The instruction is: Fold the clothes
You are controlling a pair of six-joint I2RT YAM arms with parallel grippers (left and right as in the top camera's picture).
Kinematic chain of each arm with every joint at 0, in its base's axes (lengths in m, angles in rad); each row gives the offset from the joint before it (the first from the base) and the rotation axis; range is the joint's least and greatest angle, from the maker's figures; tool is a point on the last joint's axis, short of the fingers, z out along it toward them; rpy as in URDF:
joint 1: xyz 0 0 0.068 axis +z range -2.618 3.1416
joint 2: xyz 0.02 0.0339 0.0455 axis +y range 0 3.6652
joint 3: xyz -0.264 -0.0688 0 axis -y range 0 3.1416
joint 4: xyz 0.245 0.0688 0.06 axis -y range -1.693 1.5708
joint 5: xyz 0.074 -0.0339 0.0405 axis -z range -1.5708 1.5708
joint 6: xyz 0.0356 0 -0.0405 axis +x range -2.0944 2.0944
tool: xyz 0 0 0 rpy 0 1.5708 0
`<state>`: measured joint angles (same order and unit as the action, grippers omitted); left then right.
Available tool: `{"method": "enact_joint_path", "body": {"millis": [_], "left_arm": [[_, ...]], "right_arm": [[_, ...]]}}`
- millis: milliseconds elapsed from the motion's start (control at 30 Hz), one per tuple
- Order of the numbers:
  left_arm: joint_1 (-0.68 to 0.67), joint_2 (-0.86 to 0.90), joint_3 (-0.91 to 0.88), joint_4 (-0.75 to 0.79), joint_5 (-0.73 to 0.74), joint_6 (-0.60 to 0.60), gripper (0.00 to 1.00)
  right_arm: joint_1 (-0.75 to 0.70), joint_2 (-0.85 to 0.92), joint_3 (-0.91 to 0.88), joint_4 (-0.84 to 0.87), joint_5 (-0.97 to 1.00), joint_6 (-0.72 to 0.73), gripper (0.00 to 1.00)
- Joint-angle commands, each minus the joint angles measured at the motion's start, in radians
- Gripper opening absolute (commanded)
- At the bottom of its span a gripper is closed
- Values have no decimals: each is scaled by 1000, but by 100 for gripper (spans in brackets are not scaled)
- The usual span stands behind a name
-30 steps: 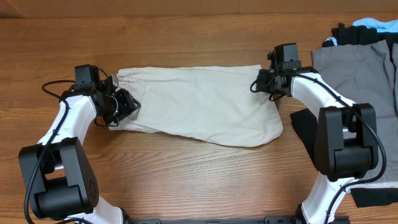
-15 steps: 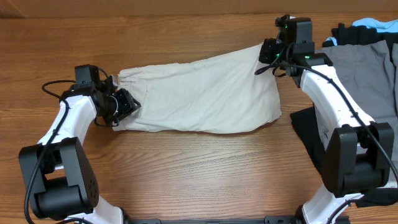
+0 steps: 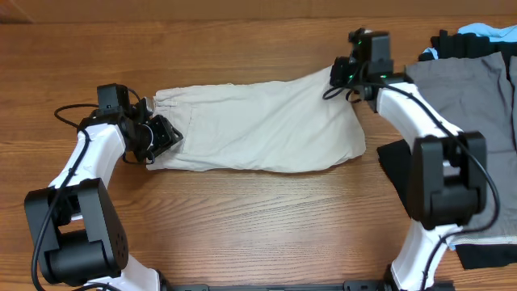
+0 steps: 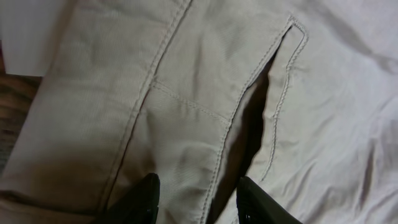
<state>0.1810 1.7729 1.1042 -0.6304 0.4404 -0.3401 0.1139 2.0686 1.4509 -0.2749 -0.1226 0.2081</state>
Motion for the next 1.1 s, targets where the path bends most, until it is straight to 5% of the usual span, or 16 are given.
{"method": "enact_joint_path", "body": {"millis": [0, 300, 567, 700, 1067], "left_arm": [[1, 5, 13, 3, -15, -5, 44], [2, 5, 13, 16, -33, -35, 44], [11, -34, 106, 28, -33, 29, 55], [11, -54, 168, 29, -36, 147, 100], [11, 35, 164, -20, -238, 161, 100]], "right_arm": [[8, 54, 13, -10, 10, 9, 37], [-30, -39, 76, -141, 32, 8, 100], [-53, -282, 154, -436, 31, 8, 100], [-51, -291, 151, -628, 8, 8, 100], [-50, -286, 98, -778, -14, 8, 100]]}}
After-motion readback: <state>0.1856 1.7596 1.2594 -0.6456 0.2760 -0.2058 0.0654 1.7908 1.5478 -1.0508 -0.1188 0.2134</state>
